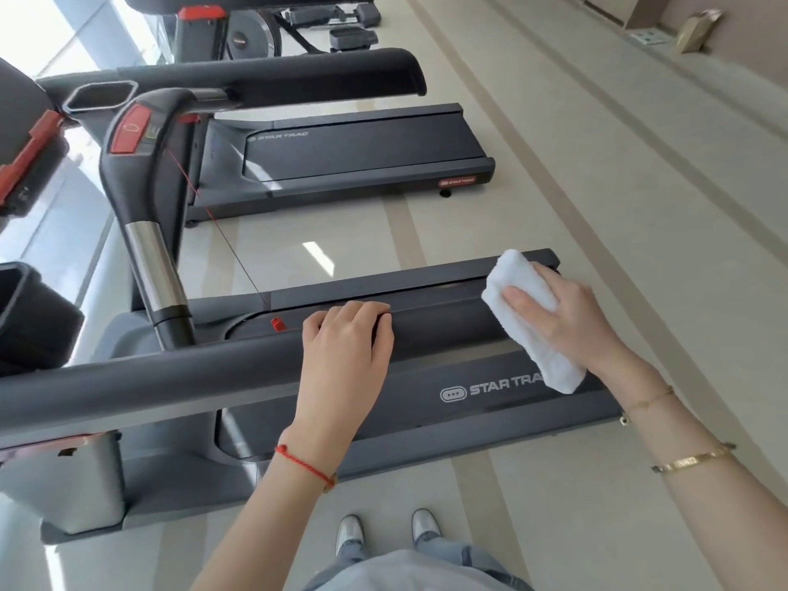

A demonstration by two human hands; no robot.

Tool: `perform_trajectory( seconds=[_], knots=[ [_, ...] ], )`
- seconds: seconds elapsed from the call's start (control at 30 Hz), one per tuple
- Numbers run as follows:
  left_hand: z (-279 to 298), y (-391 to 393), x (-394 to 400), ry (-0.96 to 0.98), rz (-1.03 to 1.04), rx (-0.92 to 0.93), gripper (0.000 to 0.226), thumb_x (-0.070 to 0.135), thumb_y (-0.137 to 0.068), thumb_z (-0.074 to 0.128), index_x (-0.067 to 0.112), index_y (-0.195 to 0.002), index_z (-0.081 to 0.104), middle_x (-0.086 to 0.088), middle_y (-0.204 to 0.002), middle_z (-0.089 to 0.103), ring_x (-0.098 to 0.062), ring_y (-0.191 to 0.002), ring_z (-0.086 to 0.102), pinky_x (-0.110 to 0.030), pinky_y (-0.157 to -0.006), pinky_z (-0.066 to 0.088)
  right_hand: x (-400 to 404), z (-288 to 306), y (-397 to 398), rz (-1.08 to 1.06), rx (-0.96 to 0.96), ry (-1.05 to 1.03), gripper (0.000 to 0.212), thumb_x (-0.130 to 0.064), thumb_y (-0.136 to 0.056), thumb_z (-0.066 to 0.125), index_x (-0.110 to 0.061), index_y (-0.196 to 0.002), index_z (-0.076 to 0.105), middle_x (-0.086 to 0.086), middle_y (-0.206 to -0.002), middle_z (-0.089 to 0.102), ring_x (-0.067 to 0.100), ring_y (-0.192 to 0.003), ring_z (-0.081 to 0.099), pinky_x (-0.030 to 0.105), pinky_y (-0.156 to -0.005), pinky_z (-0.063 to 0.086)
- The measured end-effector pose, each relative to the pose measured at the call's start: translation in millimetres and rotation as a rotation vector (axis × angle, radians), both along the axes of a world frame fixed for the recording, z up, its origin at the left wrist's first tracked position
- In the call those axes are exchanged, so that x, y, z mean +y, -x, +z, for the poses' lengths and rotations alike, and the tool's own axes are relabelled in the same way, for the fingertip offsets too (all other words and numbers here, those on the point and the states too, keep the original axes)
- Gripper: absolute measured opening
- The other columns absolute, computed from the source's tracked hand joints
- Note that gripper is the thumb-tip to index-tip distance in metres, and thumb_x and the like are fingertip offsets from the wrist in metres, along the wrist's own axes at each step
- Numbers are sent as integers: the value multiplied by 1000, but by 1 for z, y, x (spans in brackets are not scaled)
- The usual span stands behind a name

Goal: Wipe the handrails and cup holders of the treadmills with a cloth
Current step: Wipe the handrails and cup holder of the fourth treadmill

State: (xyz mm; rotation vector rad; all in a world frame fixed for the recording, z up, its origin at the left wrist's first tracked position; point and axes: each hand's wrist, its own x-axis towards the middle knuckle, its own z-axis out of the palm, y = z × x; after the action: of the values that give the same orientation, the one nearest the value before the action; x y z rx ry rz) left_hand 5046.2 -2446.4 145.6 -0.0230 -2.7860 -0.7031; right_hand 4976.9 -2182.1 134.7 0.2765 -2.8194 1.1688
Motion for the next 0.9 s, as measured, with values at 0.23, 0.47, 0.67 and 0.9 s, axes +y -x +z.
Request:
perform_trajectory(
  seconds=[0.23, 0.47, 0.67, 0.9],
  knots=[
    [-3, 1, 29, 45, 81, 21, 26, 24, -102, 46, 20, -113, 69, 7, -106, 70, -16, -99, 61, -36, -108, 28, -2, 12, 20, 80, -79, -190, 32, -63, -85, 44, -34, -83, 58, -11, -75, 66, 20, -78, 62, 35, -70, 49],
    [-5, 1, 21, 28, 105, 62, 21, 19, -100, 51, 16, -106, 71, 4, -101, 71, -20, -97, 63, -38, -106, 32, -44, 9, 0, 240, 454, -528, 39, -54, -95, 34, -20, -92, 53, -5, -68, 58, 21, -59, 58, 27, -53, 28],
    [-8, -7, -11, 56, 174, 91, 17, 14, -98, 54, 15, -104, 71, 2, -101, 71, -23, -99, 62, -45, -106, 35, -97, 7, -6, 310, 532, -542, 46, -51, -97, 31, -14, -84, 56, -3, -65, 56, 18, -55, 55, 26, -51, 30],
    [-12, -21, -69, 54, 253, 112, 21, 19, -100, 50, 17, -108, 70, 4, -107, 70, -17, -105, 60, -42, -111, 31, -146, 9, -10, 390, 592, -526, 44, -49, -97, 34, -16, -87, 61, -6, -68, 59, 15, -59, 58, 26, -51, 39]
  ],
)
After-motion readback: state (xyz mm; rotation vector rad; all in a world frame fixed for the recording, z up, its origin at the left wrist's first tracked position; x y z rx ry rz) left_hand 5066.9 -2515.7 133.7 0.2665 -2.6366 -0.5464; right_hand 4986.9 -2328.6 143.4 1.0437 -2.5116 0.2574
